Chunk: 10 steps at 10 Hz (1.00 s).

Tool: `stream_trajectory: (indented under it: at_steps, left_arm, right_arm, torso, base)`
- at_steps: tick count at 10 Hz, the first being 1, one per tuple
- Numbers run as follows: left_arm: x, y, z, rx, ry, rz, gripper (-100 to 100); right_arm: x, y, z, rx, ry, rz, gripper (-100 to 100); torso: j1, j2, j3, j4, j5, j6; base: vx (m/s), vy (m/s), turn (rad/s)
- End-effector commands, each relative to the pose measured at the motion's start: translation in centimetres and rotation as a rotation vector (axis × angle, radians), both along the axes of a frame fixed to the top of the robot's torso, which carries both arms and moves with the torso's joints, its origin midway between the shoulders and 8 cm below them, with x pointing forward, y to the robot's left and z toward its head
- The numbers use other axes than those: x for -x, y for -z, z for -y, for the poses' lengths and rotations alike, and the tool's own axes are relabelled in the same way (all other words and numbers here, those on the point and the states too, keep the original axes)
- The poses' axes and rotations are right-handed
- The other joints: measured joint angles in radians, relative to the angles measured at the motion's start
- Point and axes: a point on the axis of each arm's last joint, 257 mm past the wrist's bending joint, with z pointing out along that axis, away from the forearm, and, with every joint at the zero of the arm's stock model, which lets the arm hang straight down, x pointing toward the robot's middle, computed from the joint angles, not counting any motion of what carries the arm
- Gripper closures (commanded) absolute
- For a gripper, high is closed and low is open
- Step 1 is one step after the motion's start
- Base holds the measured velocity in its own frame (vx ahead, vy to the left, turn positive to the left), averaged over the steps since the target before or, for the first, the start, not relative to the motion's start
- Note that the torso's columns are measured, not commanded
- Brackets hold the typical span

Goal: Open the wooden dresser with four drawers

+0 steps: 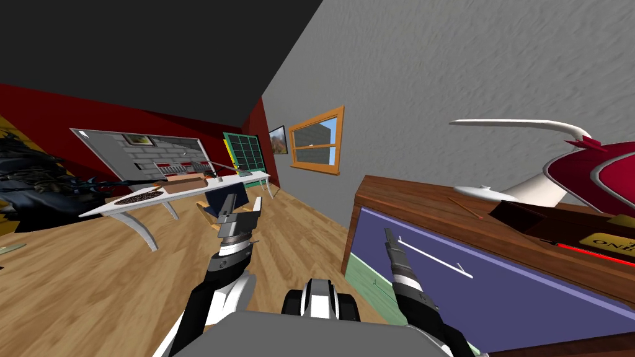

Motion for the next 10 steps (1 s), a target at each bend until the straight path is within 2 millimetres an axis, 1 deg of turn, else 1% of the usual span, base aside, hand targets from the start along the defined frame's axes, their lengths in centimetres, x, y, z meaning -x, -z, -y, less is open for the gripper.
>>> stream_trajectory:
  at_steps: [1,2,3,10]
  left_arm:
    - [0.0,0.0,0.0,0.0,0.0,0.0,0]
    - [0.0,0.0,0.0,0.0,0.0,0.0,0]
    - [0.0,0.0,0.0,0.0,0.0,0.0,0]
    - [0.0,0.0,0.0,0.0,0.0,0.0,0]
  right_arm:
    - [-0.3,0.9,-0.3,-0.001,0.006,0.0,100]
    - [-0.3,0.7,-0.3,-0.001,0.003,0.0,100]
    - [-0.1,0.5,-0.1,-0.05,0.01,0.023,-100]
    - [0.8,0.1,0.6,-0.241,0.036,0.112,-100]
  torso:
    - [0.001,0.006,0.004,0.002,0.0,0.0]
    - [0.001,0.008,0.006,0.003,0.0,0.0]
    - [-0.001,0.003,0.003,0.002,0.0,0.0]
    - [0.0,0.001,0.001,0.001,0.0,0.0]
  base:
    - [-0.097,0.017,0.038]
    - [-0.047,0.008,0.004]
    - [-0.005,-0.002,-0.022]
    - [0.009,-0.008,-0.018]
